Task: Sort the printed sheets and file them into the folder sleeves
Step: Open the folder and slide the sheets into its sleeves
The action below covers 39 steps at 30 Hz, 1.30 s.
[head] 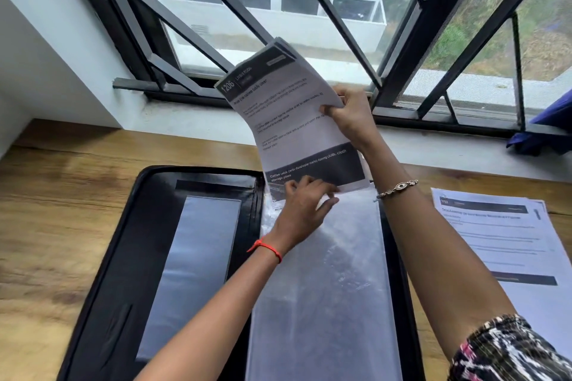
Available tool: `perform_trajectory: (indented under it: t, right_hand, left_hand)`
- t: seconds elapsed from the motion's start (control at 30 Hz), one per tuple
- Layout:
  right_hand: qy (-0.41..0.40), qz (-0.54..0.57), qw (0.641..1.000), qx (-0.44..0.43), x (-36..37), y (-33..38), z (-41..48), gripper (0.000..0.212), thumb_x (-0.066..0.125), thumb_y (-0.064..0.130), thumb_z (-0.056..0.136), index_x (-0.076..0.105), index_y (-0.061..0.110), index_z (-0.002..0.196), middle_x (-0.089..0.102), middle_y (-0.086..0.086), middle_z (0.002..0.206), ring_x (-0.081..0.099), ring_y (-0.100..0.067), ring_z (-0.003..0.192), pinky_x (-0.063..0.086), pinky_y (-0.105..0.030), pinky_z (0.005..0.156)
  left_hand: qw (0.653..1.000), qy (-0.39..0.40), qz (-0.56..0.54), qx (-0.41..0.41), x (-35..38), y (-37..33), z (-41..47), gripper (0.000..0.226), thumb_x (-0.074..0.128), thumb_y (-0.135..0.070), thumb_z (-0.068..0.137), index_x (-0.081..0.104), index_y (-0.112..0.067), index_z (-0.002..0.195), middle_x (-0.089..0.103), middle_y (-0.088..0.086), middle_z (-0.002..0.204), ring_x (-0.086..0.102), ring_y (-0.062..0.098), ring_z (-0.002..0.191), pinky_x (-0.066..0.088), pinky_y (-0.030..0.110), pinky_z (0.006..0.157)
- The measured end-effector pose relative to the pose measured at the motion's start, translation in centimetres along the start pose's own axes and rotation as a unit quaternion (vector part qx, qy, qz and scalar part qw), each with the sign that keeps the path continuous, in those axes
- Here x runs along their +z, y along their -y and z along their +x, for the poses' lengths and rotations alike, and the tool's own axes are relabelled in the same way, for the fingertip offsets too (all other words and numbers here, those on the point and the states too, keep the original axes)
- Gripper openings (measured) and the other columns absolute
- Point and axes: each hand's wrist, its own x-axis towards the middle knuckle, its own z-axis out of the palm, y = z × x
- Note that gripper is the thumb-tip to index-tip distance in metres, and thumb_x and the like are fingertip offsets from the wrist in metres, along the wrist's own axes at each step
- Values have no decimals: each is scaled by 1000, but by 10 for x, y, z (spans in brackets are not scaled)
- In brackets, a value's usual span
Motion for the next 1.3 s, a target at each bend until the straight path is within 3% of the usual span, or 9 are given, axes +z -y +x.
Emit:
perform_trajectory:
  t: [0.2,0.3,0.47,0.67,0.8,0.87,1.07,1.23,1.3]
  right_hand:
    - [45,46,997,33,-12,-16,-9,14,67,0,79,65,1,93,62,-5,79,57,-13,69,45,-26,64]
    - [107,77,989,71,-23,-25,-12,27,69,-5,76,62,-1,101,64,-6,85,63,-8,71,52,-20,67]
    - [119,95,982,108,-28,-34,-15,43,65,-7,74,54,-7,116,61,-18,102,61,-27,93,53,-35,81]
    - [95,98,987,80,-20,-36,-19,35,58,-13,80,55,2,112,62,-8,95,62,-17,86,53,-25,74]
    - [104,112,987,58,-17,-40,-25,35,60,-12,80,54,3,111,62,-1,92,61,-10,84,53,-20,73]
    - [101,121,986,58,-18,-43,-26,35,61,-11,81,54,1,113,62,-1,93,61,-12,85,53,-22,73]
    - [123,125,982,68,-19,-45,-28,32,60,-5,84,52,6,113,62,-2,96,61,-15,88,53,-26,75]
    - [176,67,975,116,-33,-46,-28,35,67,-3,65,59,2,98,60,-9,90,57,-20,85,47,-29,72]
    - [193,21,970,148,-41,-46,-28,38,65,-6,59,59,4,95,61,-8,88,57,-23,85,49,-32,73]
  left_hand:
    - [998,-51,-42,-18,16,-14,8,14,59,-21,82,70,-13,82,69,-1,84,44,9,89,12,26,71]
    - [996,-47,-73,-34,18,-16,6,8,61,-13,80,68,-12,82,68,-1,86,46,7,92,17,29,75]
    - [990,-26,-121,-66,18,-18,3,7,60,-14,84,65,-13,89,65,-3,92,49,5,93,22,24,82]
    - [988,-8,-137,-76,18,-29,7,10,65,-15,83,68,-15,92,65,-9,92,52,8,88,22,29,80]
    - [975,-29,-195,-105,17,-31,10,7,67,-13,78,68,-20,81,61,-22,84,56,8,93,37,45,90]
    - [970,-43,-214,-108,19,-31,11,19,64,-6,76,67,-24,73,61,-26,80,56,5,93,40,50,89]
    - [973,-22,-195,-125,21,-37,12,28,61,2,81,72,-22,76,61,-24,90,46,-5,97,18,24,87]
    - [983,-18,-146,-113,20,-37,16,30,58,-1,85,74,-25,92,65,-16,105,45,7,106,15,19,86]
    - [984,-7,-141,-106,20,-37,16,30,58,-1,85,73,-25,95,65,-13,108,45,11,106,20,27,83]
